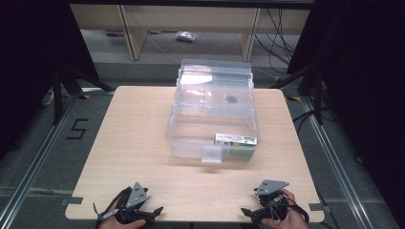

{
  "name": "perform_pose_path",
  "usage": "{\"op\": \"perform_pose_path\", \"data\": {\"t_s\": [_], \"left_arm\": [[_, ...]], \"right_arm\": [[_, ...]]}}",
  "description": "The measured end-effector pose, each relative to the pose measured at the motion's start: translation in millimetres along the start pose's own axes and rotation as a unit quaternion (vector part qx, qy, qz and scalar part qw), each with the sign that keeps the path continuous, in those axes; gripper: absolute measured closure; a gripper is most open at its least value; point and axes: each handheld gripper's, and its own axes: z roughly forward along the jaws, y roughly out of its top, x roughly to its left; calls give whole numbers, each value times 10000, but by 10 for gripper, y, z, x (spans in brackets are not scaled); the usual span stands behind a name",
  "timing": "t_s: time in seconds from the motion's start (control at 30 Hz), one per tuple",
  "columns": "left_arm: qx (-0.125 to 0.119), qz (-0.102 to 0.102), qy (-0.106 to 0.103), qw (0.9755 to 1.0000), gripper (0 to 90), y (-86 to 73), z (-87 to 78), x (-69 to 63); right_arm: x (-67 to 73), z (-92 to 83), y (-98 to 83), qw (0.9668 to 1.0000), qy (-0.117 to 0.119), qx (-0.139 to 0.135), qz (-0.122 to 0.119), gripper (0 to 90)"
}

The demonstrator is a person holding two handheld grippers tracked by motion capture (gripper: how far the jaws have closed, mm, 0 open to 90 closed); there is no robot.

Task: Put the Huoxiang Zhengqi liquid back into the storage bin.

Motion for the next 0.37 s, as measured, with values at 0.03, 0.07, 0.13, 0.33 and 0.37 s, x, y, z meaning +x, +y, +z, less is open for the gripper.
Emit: {"op": "perform_pose_path", "data": {"t_s": [0.03, 0.07, 0.13, 0.33, 0.37], "left_arm": [[0, -1, 0, 10000, 179, 0, 0, -1], [1, 2, -3, 10000, 179, 0, -1, -1], [4, 2, 1, 10000, 178, 1, -2, -2], [-7, -13, 6, 10000, 179, 1, -1, -6], [8, 0, 1, 10000, 179, 1, -3, -4]], "right_arm": [[0, 0, 1, 10000, 3, 0, 3, 178], [1, 0, 0, 10000, 4, -4, 0, 178], [2, -2, 2, 10000, 11, 11, 29, 178], [3, -7, 5, 10000, 42, 82, 22, 178], [4, -6, 5, 10000, 43, 88, 19, 177]]}}
